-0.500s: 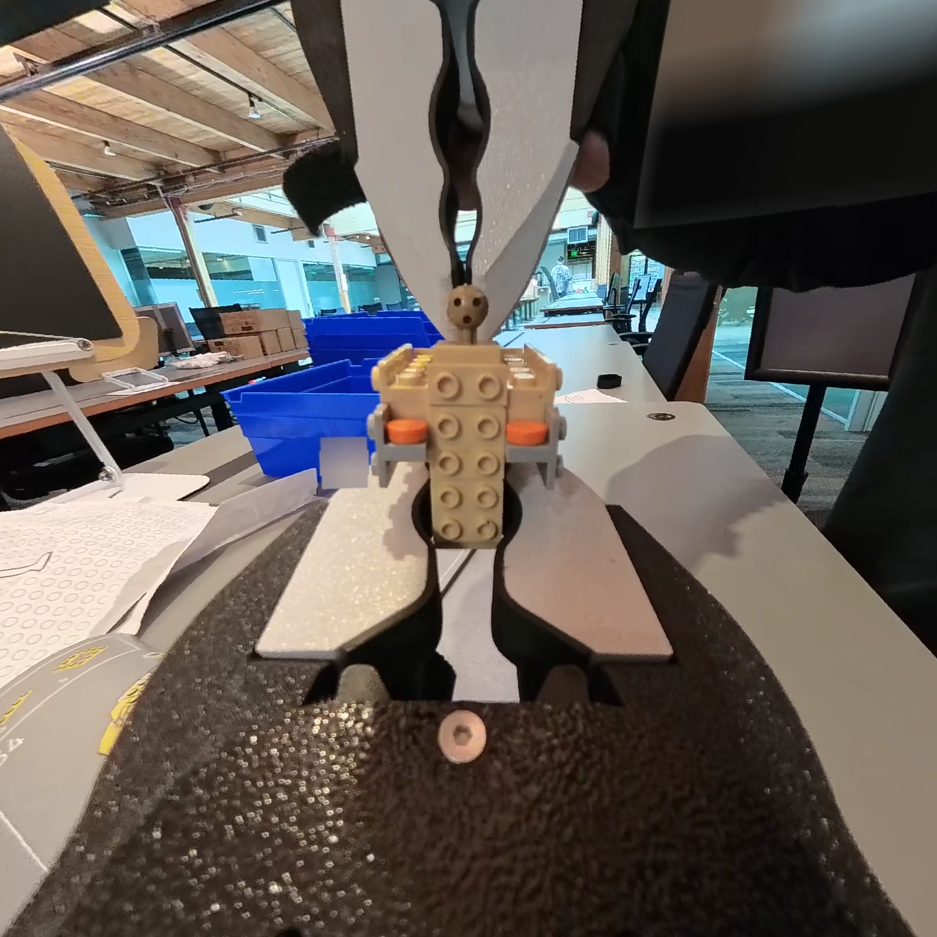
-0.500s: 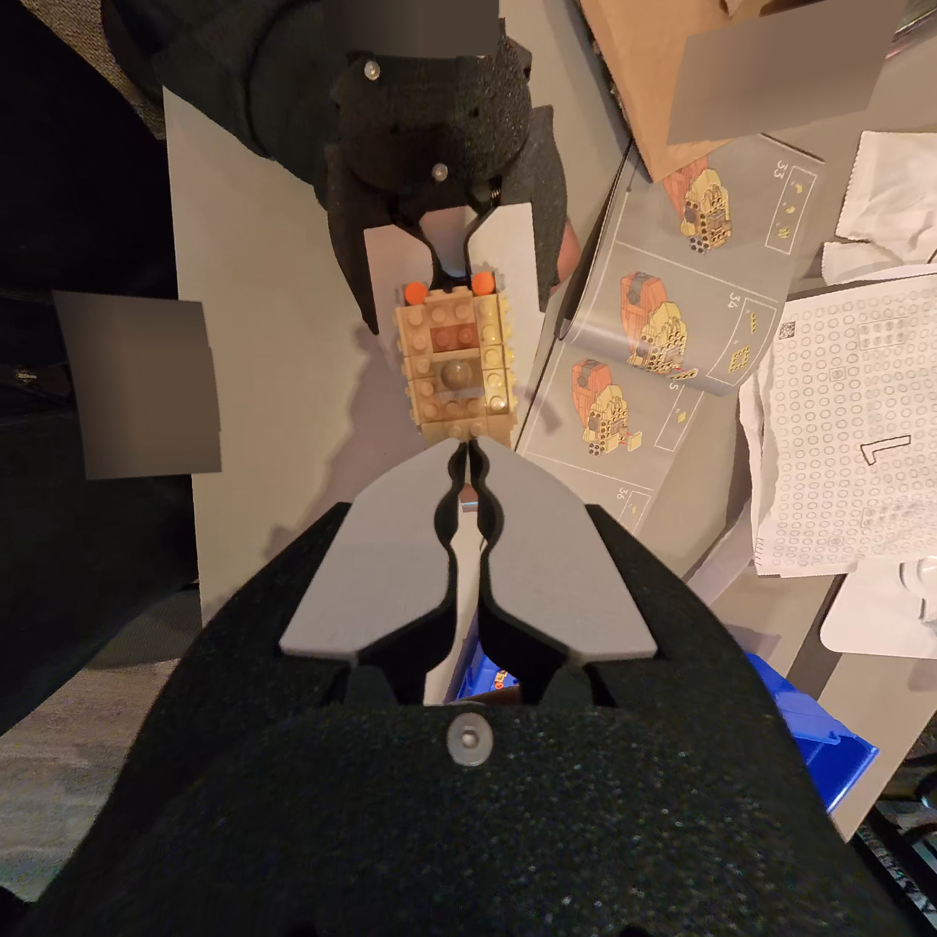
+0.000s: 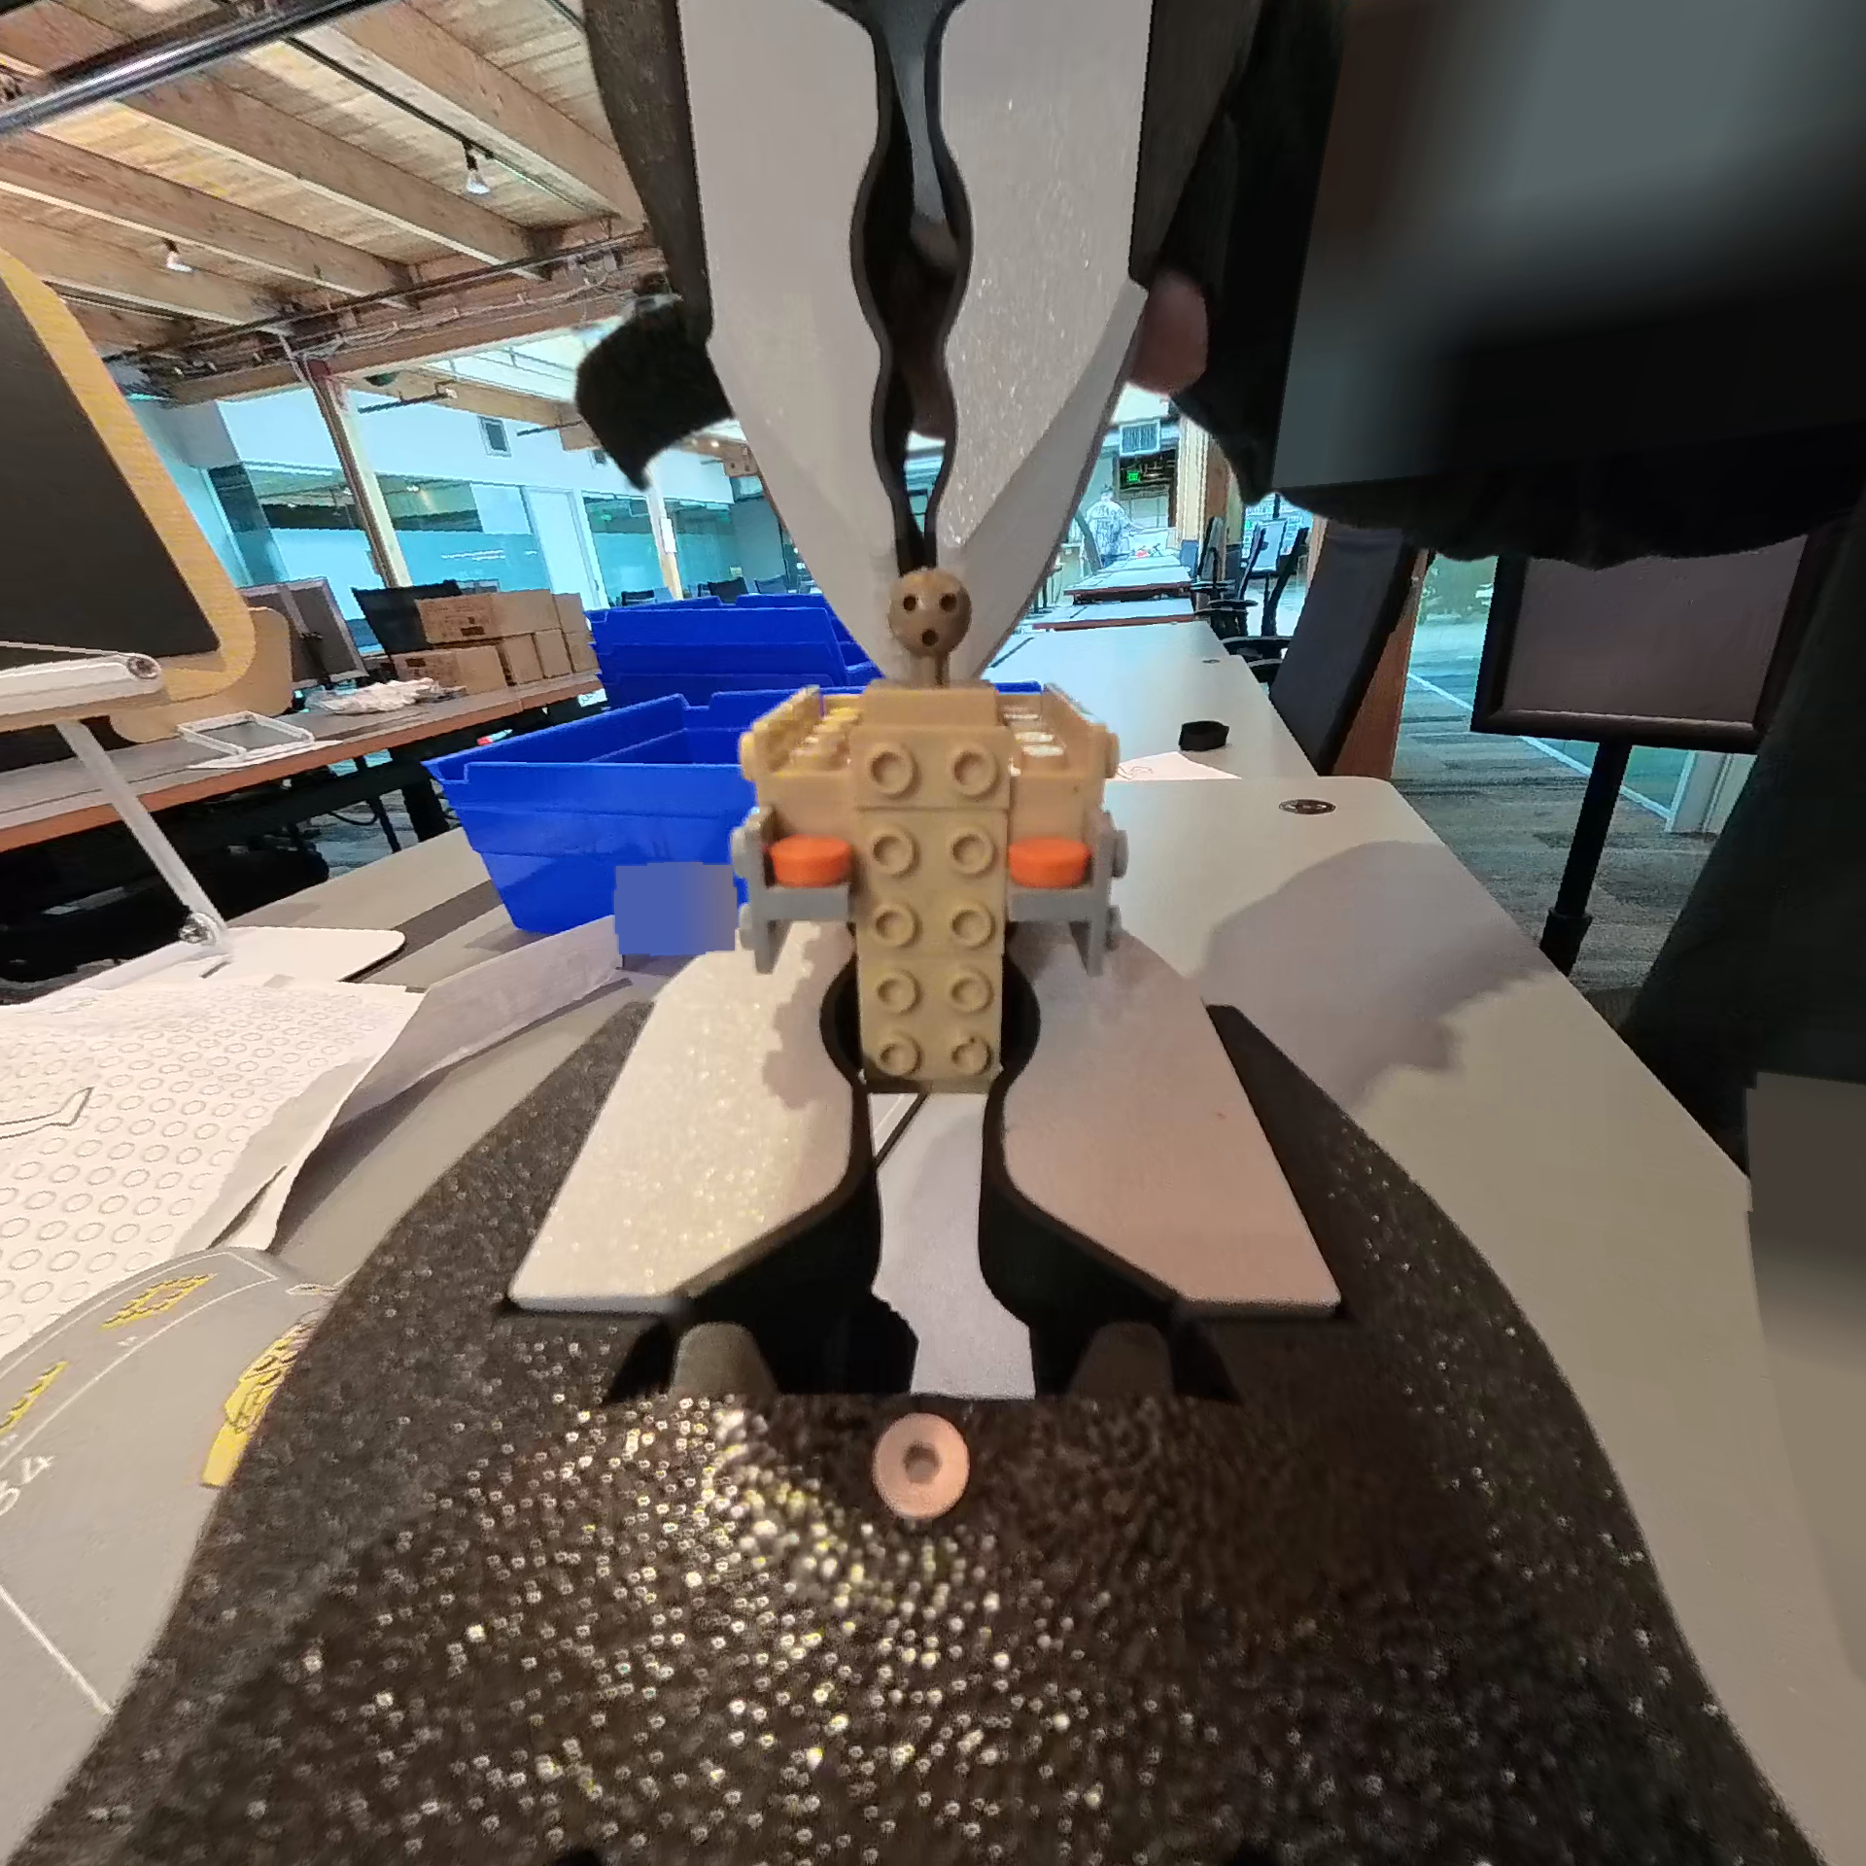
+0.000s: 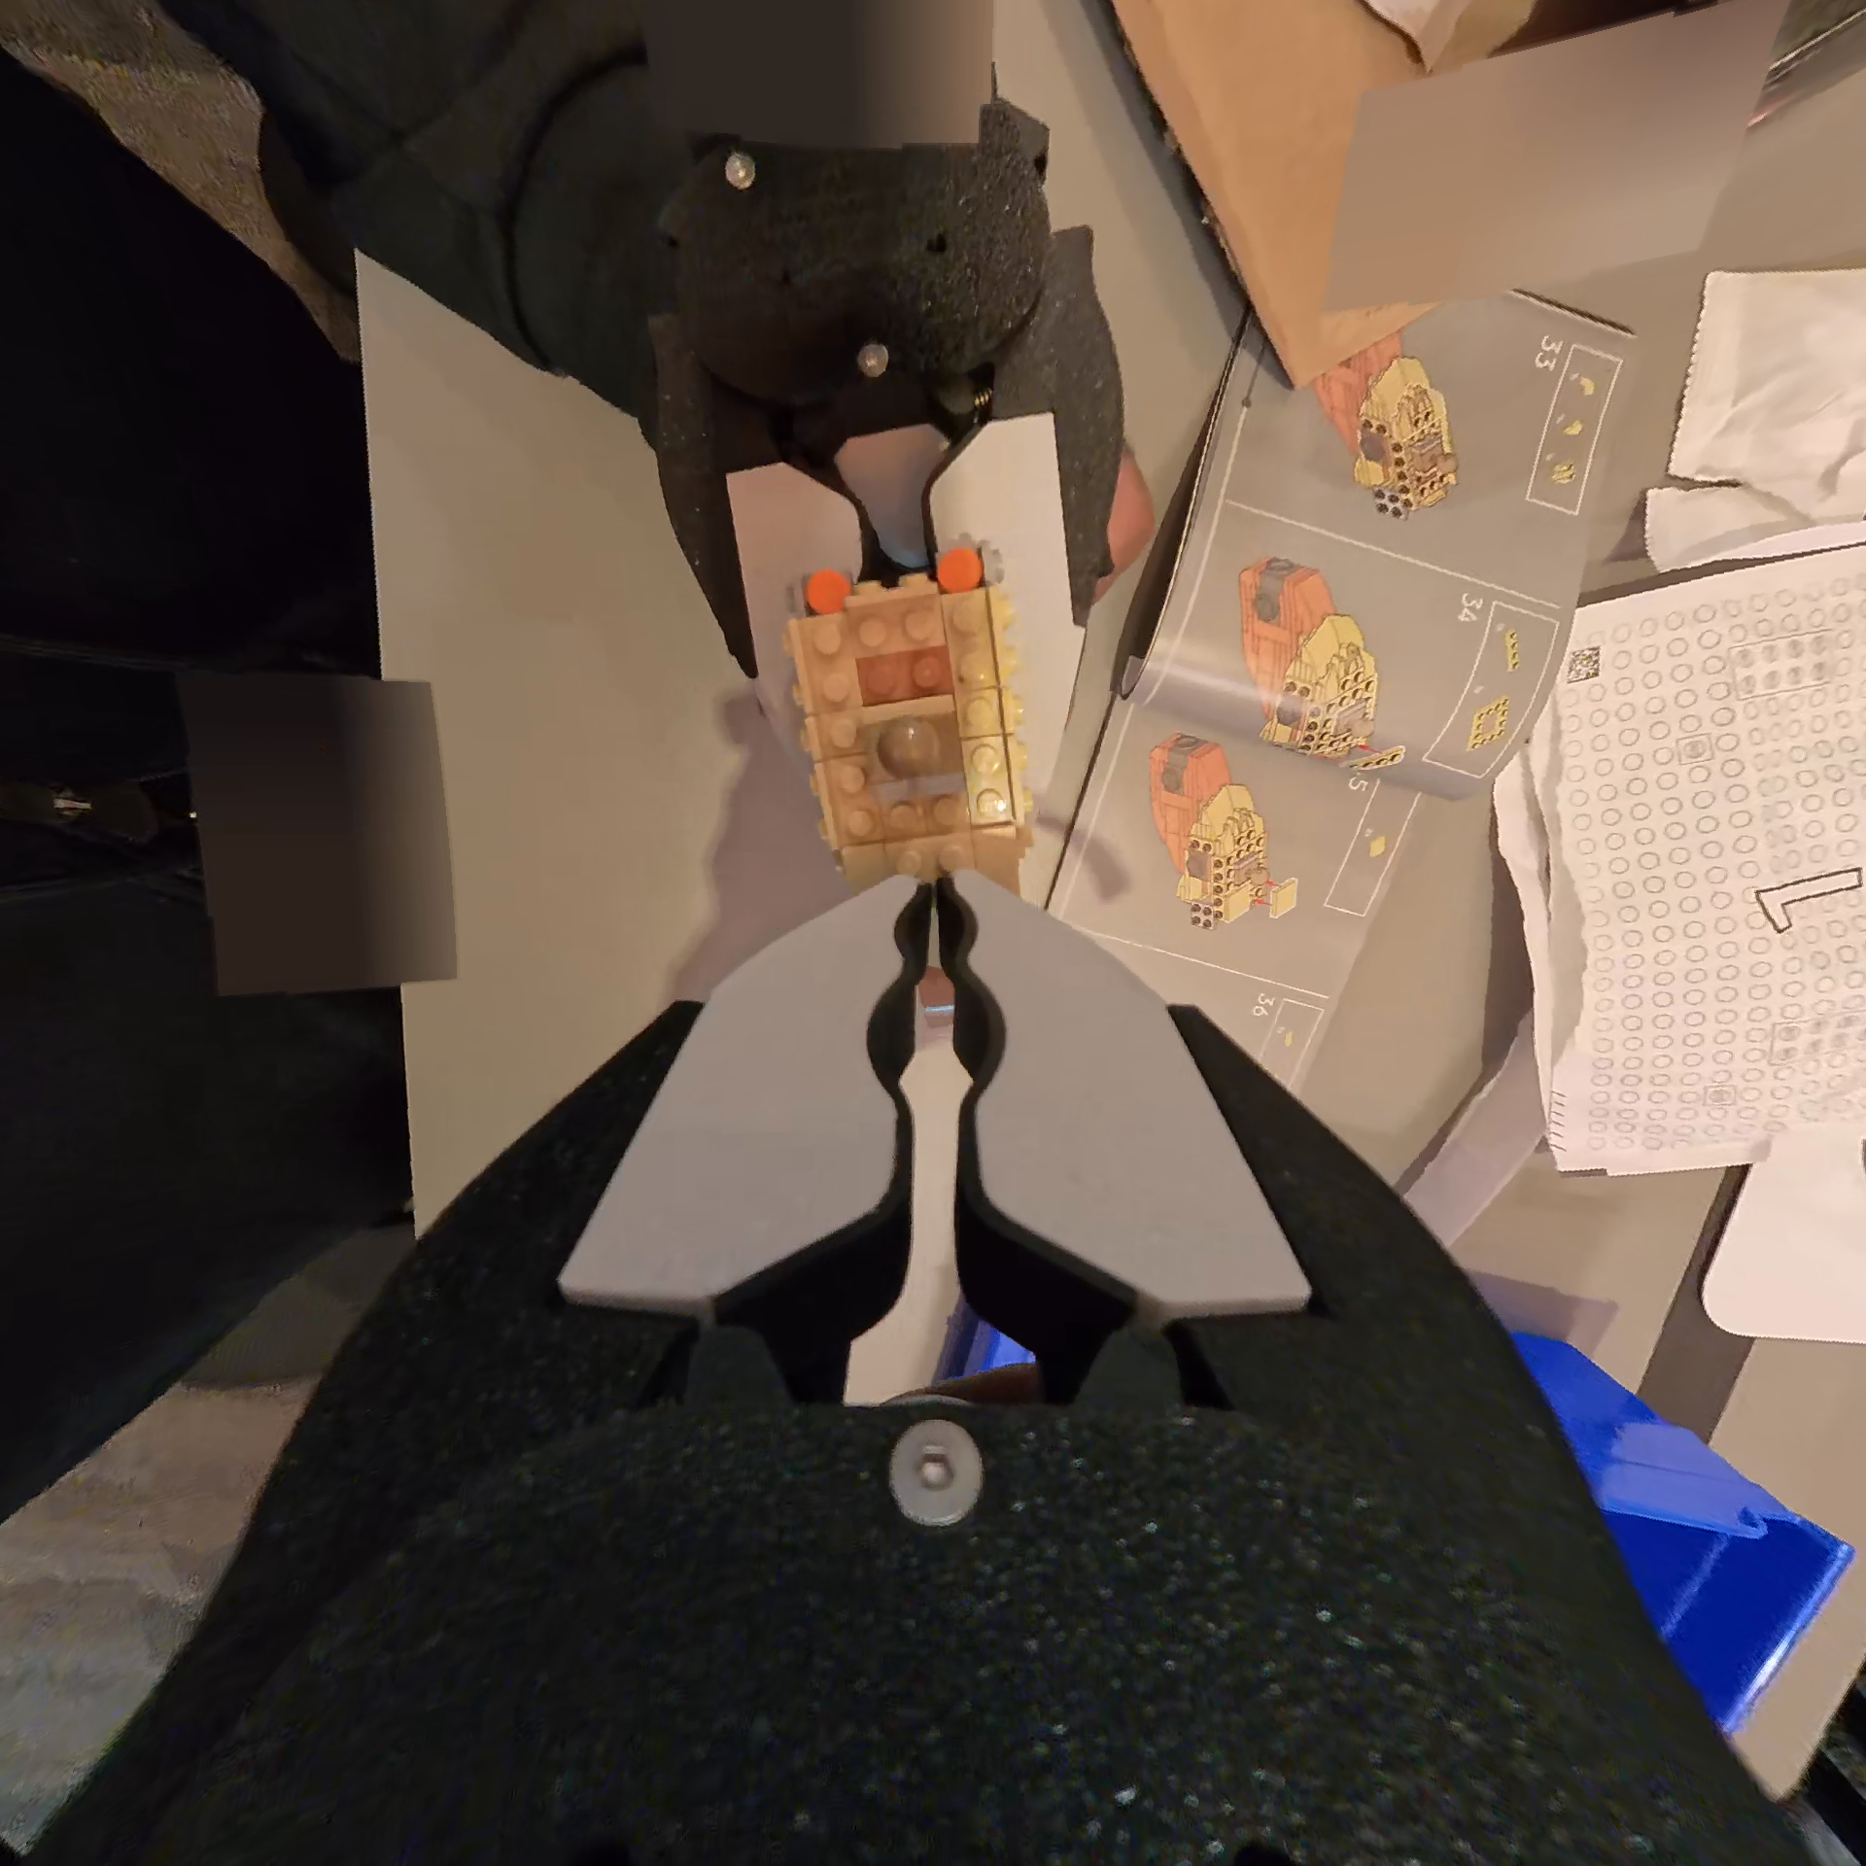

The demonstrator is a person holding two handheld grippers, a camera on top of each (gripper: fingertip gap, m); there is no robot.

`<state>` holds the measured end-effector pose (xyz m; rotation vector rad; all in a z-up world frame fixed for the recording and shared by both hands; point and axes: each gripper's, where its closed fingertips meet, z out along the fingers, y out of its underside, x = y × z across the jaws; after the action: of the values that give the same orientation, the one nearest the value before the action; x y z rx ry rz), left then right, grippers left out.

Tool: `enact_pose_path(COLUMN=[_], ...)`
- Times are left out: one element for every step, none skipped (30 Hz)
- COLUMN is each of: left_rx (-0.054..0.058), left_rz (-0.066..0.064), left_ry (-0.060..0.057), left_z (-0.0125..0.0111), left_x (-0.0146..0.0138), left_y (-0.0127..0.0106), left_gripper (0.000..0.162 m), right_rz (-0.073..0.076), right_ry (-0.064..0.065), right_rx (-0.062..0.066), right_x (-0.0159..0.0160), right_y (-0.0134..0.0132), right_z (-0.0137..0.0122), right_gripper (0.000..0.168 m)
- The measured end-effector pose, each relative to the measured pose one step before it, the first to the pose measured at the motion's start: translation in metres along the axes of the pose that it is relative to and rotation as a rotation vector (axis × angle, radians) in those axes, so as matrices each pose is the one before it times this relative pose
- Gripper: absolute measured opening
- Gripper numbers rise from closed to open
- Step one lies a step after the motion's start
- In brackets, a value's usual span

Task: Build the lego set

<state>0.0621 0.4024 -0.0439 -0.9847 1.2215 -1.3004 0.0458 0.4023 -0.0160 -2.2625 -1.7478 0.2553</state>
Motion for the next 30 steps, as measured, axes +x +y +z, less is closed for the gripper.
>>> enact_pose_path(left_rx=[-0.0003,-0.0002,0.0018,0.0037,0.0054,0.0103,0.0223,0.0303,0.0279,0.0151,0.0105,0.0130,0.0148,0.0158,0.0133,0.0107,0.0076,0.0058,0.0024,-0.0005,-0.0031,-0.0016,-0.0026,-0.0023,-0.0007,0.0004,-0.0020,-0.0104,-0.0064,-0.0088], left_rz=[-0.0006,0.0002,-0.0027,-0.0073,-0.0105,-0.0093,-0.0096,-0.0116,-0.0124,-0.0110,-0.0068,-0.0089,-0.0156,-0.0190,-0.0186,-0.0130,-0.0065,-0.0018,0.0015,0.0022,0.0014,0.0011,0.0023,0.0023,0.0017,0.0017,0.0019,0.0052,0.0040,0.0083], left_ry=[0.0029,0.0031,0.0023,0.0043,0.0036,0.0067,0.0089,0.0073,0.0076,0.0071,0.0070,0.0076,0.0063,0.0064,0.0064,0.0059,0.0077,0.0087,0.0057,0.0026,0.0010,0.0007,-0.0011,-0.0009,-0.0006,-0.0016,-0.0011,-0.0051,-0.0022,0.0020], left_z=[-0.00005,-0.00022,0.00005,0.00032,0.00040,0.00050,0.00025,0.00001,-0.00072,-0.00120,-0.00154,-0.00167,-0.00130,-0.00093,-0.00054,-0.00032,-0.00024,-0.00005,0.00020,0.00017,0.00027,0.00012,0.00004,-0.00003,-0.00009,-0.00013,-0.00020,-0.00036,-0.00035,0.00028], left_x=[0.00012,0.00020,-0.00021,-0.00036,-0.00102,-0.00037,0.00058,0.00085,0.00067,0.00006,-0.00014,-0.00037,-0.00082,-0.00083,-0.00068,-0.00019,0.00056,0.00125,0.00105,0.00063,0.00032,0.00015,-0.00017,-0.00012,-0.00008,-0.00018,-0.00025,-0.00075,-0.00037,0.00081], left_y=[-0.00003,-0.00009,-0.00029,-0.00066,-0.00073,-0.00155,-0.00356,-0.00512,-0.00428,-0.00206,-0.00100,-0.00101,-0.00133,-0.00144,-0.00122,-0.00087,-0.00067,-0.00070,-0.00038,0.00016,0.00049,0.00029,0.00043,0.00036,-0.00002,-0.00011,0.00014,0.00171,0.00066,0.00094], left_gripper=[0.018,0.018,0.018,0.018,0.018,0.018,0.018,0.018,0.018,0.018,0.018,0.018,0.018,0.018,0.018,0.018,0.018,0.018,0.018,0.018,0.018,0.018,0.018,0.018,0.018,0.018,0.018,0.018,0.018,0.018], right_rz=[0.0074,0.0080,0.0117,0.0095,0.0026,-0.0006,-0.0010,0.0062,0.0065,0.0029,0.0091,0.0114,0.0030,-0.0013,0.0020,0.0041,0.0009,-0.0038,-0.0058,-0.0050,-0.0036,-0.0032,-0.0040,-0.0036,-0.0029,-0.0015,-0.0002,0.0004,0.0037,0.0032], right_ry=[-0.0005,-0.0015,-0.0010,0.0019,0.0082,0.0056,-0.0010,-0.0123,-0.0116,-0.0009,-0.0019,-0.0055,0.0043,0.0202,0.0160,0.0028,-0.0020,0.0023,0.0060,0.0007,-0.0040,-0.0037,-0.0017,-0.0017,-0.0039,-0.0065,-0.0020,0.0033,0.0028,-0.0010], right_rx=[0.0137,0.0154,0.0174,0.0195,0.0205,0.0229,0.0326,0.0340,0.0400,0.0561,0.0560,0.0443,0.0277,0.0144,0.0057,0.0028,0.0027,0.0019,0.0035,0.0059,0.0068,0.0057,0.0043,0.0016,-0.0016,-0.0072,-0.0169,-0.0121,-0.0039,-0.0040], right_x=[-0.00008,-0.00026,0.00018,0.00054,0.00117,0.00077,-0.00016,-0.00119,-0.00103,0.00017,0.00014,-0.00054,0.00044,0.00245,0.00213,0.00015,-0.00063,-0.00025,0.00019,-0.00050,-0.00087,-0.00054,-0.00014,-0.00008,-0.00044,-0.00085,-0.00030,0.00032,0.00024,-0.00078], right_y=[-0.00020,-0.00015,-0.00018,-0.00032,-0.00041,-0.00077,-0.00207,-0.00218,-0.00291,-0.00490,-0.00495,-0.00353,-0.00131,0.00038,0.00133,0.00135,0.00079,0.00022,-0.00081,-0.00175,-0.00228,-0.00227,-0.00201,-0.00155,-0.00047,0.00086,0.00269,0.00244,0.00117,0.00117], right_z=[-0.00008,-0.00009,-0.00027,-0.00077,-0.00079,-0.00144,-0.00284,-0.00450,-0.00594,-0.00657,-0.00585,-0.00416,-0.00197,0.00006,0.00148,0.00257,0.00268,0.00270,0.00262,0.00229,0.00193,0.00173,0.00144,0.00142,0.00153,0.00207,0.00261,0.00173,0.00020,-0.00008], right_gripper=[0.000,0.000,0.000,0.001,0.001,0.001,0.001,0.001,0.003,0.002,0.001,0.000,0.000,0.000,0.000,0.000,0.000,0.000,0.000,0.000,0.000,0.000,0.000,0.000,0.000,0.000,0.000,0.000,0.000,0.000])
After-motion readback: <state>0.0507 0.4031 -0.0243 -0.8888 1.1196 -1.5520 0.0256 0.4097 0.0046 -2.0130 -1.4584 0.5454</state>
